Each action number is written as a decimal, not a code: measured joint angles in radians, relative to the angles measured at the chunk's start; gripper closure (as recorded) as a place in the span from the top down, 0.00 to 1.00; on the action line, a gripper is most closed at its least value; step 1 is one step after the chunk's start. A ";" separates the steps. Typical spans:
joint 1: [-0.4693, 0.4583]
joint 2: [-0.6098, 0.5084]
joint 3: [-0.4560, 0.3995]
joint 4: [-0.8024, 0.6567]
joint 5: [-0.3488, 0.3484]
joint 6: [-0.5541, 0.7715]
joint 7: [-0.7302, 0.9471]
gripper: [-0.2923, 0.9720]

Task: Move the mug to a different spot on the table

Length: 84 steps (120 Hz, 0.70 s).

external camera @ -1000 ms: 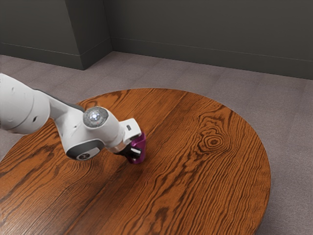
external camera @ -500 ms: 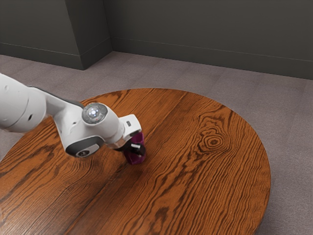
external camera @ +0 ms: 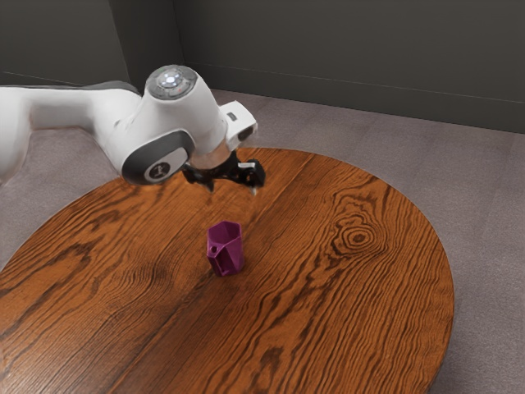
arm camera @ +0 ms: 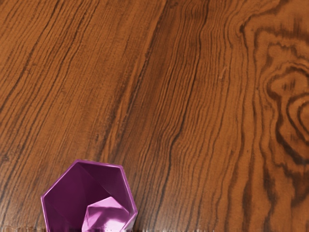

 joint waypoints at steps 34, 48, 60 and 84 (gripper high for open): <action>0.049 0.054 -0.004 0.390 -0.416 -0.463 0.279 0.75; 0.182 0.136 -0.010 0.594 -0.466 -0.617 0.407 0.75; 0.299 0.145 0.002 0.640 -0.482 -0.710 0.504 0.75; 0.274 0.138 0.002 0.647 -0.487 -0.803 0.668 0.75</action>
